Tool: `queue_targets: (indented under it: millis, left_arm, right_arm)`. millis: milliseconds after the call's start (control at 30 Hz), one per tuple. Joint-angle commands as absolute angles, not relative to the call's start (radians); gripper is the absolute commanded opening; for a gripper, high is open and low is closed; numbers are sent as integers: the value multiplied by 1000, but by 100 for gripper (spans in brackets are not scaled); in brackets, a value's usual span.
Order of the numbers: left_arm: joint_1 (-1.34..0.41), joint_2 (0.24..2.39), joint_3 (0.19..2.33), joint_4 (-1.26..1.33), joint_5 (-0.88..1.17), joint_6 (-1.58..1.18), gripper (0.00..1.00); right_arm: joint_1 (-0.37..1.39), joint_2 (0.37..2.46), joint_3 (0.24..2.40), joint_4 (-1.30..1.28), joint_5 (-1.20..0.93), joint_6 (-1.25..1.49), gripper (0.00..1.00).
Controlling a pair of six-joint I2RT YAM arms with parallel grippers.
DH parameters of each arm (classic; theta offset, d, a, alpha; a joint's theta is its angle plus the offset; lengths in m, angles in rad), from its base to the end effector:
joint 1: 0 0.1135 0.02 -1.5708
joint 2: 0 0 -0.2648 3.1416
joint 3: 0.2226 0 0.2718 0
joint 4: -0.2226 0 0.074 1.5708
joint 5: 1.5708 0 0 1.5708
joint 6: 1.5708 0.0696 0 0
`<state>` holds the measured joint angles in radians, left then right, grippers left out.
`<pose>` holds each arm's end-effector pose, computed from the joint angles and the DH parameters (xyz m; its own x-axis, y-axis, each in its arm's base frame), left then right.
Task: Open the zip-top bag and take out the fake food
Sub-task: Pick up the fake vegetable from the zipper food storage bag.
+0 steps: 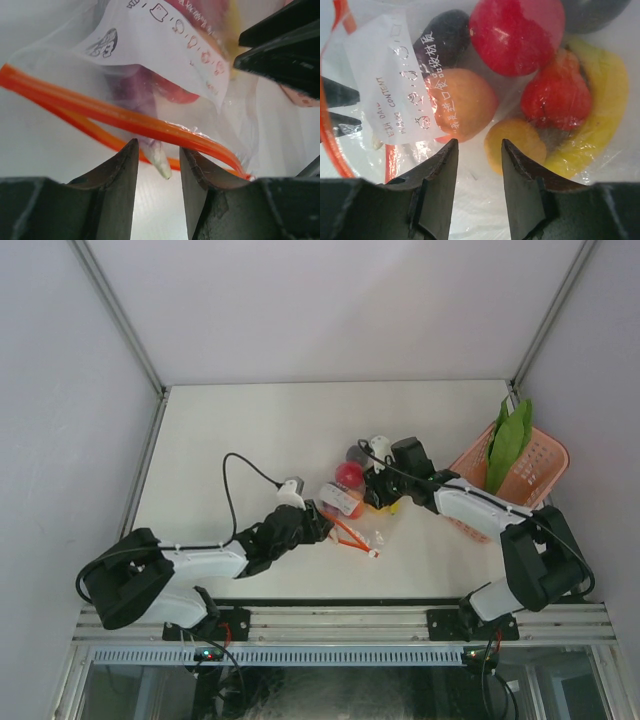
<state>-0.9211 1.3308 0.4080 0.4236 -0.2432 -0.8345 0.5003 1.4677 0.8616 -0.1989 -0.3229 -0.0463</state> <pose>0.1883 -0.2201 0.1278 -0.6724 -0.3038 -0.6750 0.2185 0.7898 -0.5731 0.2894 0.1834 0.1743 -0.6018 -0.3790 -0.7030 -0.6764 0.7098 0.1964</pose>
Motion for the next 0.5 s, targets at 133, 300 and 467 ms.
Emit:
queue_targets:
  millis: [133,300,467]
  left_arm:
    - [-926,1449,541,498,-322,-790,48]
    - [-927,1482,583,471,-417,-771,54]
    - [-928,1534,639,423,-471,-750,59]
  right_arm:
    - [524,1512,911,-174,-287,-26,36]
    - [535,1531,920,-186,-275,-32,32]
    - [540,1542,924,-192,-276,-33,31]
